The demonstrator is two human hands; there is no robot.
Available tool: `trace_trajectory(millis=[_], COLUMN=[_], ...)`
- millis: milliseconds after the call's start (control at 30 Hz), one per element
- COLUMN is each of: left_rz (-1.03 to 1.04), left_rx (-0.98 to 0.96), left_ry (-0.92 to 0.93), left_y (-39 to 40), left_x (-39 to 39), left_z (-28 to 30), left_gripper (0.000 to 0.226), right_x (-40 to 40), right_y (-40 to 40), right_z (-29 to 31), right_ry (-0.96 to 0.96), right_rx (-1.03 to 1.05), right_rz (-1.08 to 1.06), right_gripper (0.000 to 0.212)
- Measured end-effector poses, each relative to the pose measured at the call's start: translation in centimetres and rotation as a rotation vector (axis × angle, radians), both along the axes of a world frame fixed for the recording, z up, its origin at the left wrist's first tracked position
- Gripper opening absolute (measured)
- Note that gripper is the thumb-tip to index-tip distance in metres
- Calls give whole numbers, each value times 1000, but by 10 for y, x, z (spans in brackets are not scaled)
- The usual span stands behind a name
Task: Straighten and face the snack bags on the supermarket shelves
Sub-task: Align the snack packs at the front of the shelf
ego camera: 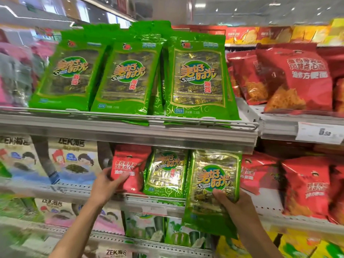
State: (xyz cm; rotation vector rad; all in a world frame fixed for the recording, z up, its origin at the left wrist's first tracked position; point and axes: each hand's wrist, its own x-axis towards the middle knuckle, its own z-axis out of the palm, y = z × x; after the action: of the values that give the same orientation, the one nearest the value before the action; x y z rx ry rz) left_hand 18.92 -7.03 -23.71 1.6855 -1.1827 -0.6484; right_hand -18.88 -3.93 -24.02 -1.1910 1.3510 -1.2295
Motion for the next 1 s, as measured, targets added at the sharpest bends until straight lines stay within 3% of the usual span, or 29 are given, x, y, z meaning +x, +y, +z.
trace_trajectory(millis=[100,167,300,433,533,800,900,933,1000], left_rz=[-124,-155,-131,-130,-113,23,-4,-13,-6], left_rx=[96,132,196,239,210,38,40,41,45], left_ry=[70,121,180,235,262,377,430,429,431], left_y=[-8,-13,-25,-27,-22,0,27,39,63], left_x=[8,7,5,3,1,-1,1,1,2], left_z=[0,2,11,20,21,48,51,49,43], left_gripper=[43,51,67,61,60,60,63,64,65], right_x=[22,33,46,50,51,62,81,92,117], right_y=[0,2,7,10,10,-1,-17,-23,-39], right_z=[-4,-5,-3,-3,-2,3,3,7,11], right_ry=[11,4,7,14,3,-9,-3,-18,-86], right_rx=[86,120,153,172,194,177,163,166,154], right_rz=[-6,-3,-35,-48,-35,48,61,69,86], right_gripper=[66,70,65,61,62,33,32,42,95])
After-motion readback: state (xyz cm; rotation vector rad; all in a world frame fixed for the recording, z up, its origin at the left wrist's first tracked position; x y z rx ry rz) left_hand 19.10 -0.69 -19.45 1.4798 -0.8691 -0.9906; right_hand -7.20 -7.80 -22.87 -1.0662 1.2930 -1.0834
